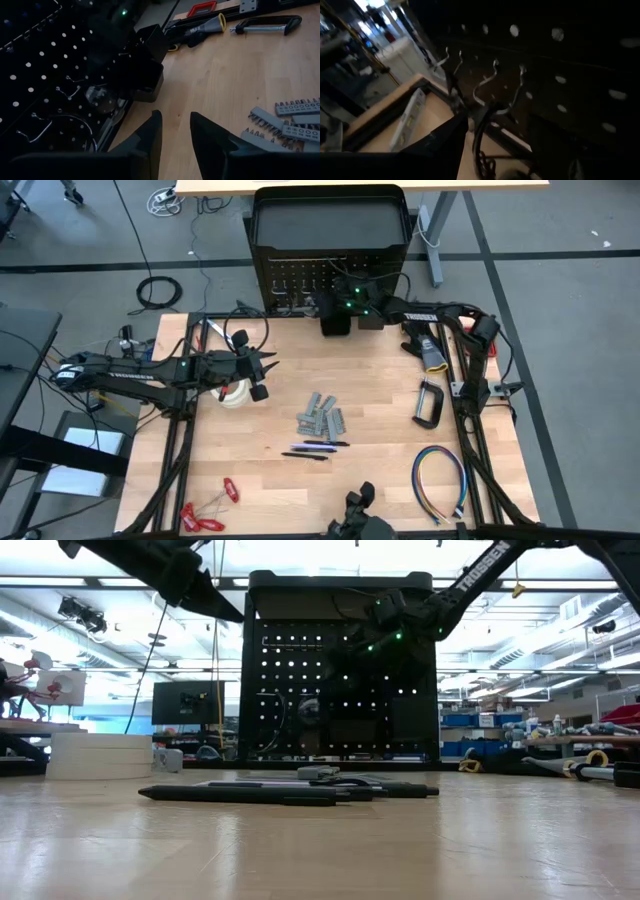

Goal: Hang tools onto peg board
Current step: Hang the black safety glasses on the peg board

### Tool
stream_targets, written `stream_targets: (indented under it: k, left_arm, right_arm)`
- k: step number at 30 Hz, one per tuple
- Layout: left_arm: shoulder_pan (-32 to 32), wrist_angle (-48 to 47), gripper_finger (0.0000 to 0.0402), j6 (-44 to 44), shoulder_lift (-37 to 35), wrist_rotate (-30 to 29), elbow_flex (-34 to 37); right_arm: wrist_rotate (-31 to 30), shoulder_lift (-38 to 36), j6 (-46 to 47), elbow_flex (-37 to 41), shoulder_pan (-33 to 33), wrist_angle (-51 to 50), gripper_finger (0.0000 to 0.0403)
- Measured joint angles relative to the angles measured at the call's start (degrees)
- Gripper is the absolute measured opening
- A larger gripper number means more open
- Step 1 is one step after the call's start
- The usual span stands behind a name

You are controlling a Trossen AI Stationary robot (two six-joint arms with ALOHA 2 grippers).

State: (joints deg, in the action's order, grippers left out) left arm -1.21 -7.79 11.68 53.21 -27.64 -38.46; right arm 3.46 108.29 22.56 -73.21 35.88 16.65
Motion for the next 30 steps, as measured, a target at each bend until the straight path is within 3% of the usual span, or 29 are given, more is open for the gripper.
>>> stream_targets:
  k: [7, 12, 17, 22, 30]
  left_arm:
    - [-2.8, 2.0, 0.0106, -2.0, 0.7, 2.9, 1.7]
    - [-5.6, 3.1, 0.0105, -4.2, 4.3, 4.6, 2.2]
    - [-9.2, 10.8, 0.0077, -4.4, 13.6, 7.6, 2.2]
    - [-14.5, 18.5, 0.0011, -1.4, 24.3, 13.1, -1.1]
    - [-21.8, 23.0, 0.0003, 0.2, 37.4, 18.2, -10.4]
  right_arm:
    - [-3.7, -5.4, -3.3, 0.0, -4.2, -8.5, 0.0213]
    - [-6.9, -11.3, -4.8, 0.0, -10.6, -14.3, 0.0202]
    - [-12.8, -18.5, -6.0, 0.0, -19.8, -21.2, 0.0190]
    - [-21.3, -24.1, -8.2, 0.0, -30.0, -28.4, 0.0182]
    - [-34.2, -27.8, -8.3, 0.0, -42.9, -37.7, 0.0174]
